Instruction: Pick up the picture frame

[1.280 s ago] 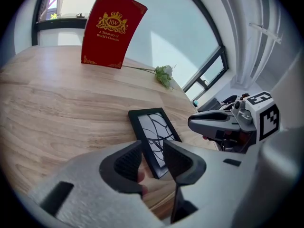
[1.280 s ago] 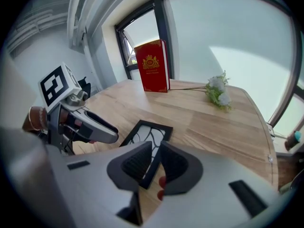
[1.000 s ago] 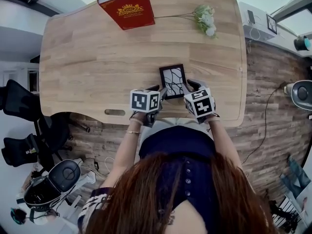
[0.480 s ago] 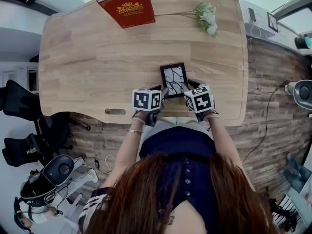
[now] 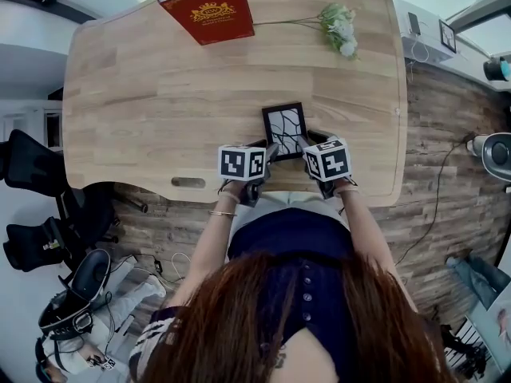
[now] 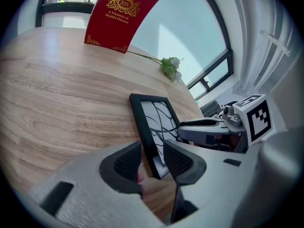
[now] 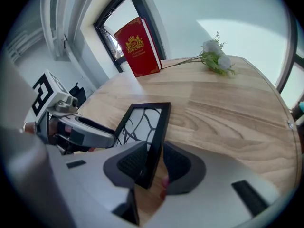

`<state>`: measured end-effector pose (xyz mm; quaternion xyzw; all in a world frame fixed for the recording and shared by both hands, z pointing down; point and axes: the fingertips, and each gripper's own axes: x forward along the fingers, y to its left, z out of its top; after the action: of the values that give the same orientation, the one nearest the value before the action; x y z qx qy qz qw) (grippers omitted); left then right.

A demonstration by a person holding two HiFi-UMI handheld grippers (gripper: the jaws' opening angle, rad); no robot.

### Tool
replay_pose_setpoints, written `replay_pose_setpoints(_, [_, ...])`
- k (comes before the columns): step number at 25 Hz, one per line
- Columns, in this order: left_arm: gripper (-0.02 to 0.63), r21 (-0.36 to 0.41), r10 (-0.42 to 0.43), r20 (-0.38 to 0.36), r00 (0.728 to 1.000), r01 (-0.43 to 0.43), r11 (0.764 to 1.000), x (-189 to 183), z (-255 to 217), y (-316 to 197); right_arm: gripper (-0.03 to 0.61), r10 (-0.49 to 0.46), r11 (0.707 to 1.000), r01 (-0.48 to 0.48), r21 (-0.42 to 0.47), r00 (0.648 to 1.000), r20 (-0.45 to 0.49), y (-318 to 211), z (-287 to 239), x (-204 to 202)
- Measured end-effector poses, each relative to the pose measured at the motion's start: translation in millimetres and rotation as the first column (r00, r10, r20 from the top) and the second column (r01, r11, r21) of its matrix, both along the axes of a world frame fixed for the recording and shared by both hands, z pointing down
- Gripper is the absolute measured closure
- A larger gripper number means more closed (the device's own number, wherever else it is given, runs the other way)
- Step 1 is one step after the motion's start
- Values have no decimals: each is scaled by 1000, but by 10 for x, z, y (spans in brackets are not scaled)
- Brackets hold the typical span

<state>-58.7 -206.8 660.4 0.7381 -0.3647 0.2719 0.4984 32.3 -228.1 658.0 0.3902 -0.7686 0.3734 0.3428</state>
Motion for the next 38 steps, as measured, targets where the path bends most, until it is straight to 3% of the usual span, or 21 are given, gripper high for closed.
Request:
replay_pose_setpoints(13, [499,15,2,40,999,-3,1000,7,31,-13,485,73,997,-71,-39,995,69,8,22,4])
replay_pose_setpoints(23, [510,65,-30,104,994,23,998,13,3,-78,491,73,997,-73,31,997,15,16,-10,31])
replay_pose_setpoints(38, [517,174,-62,102,993,43,984,61,-301,-134,497,86,986,-90,143,996,32,-8,-333,74])
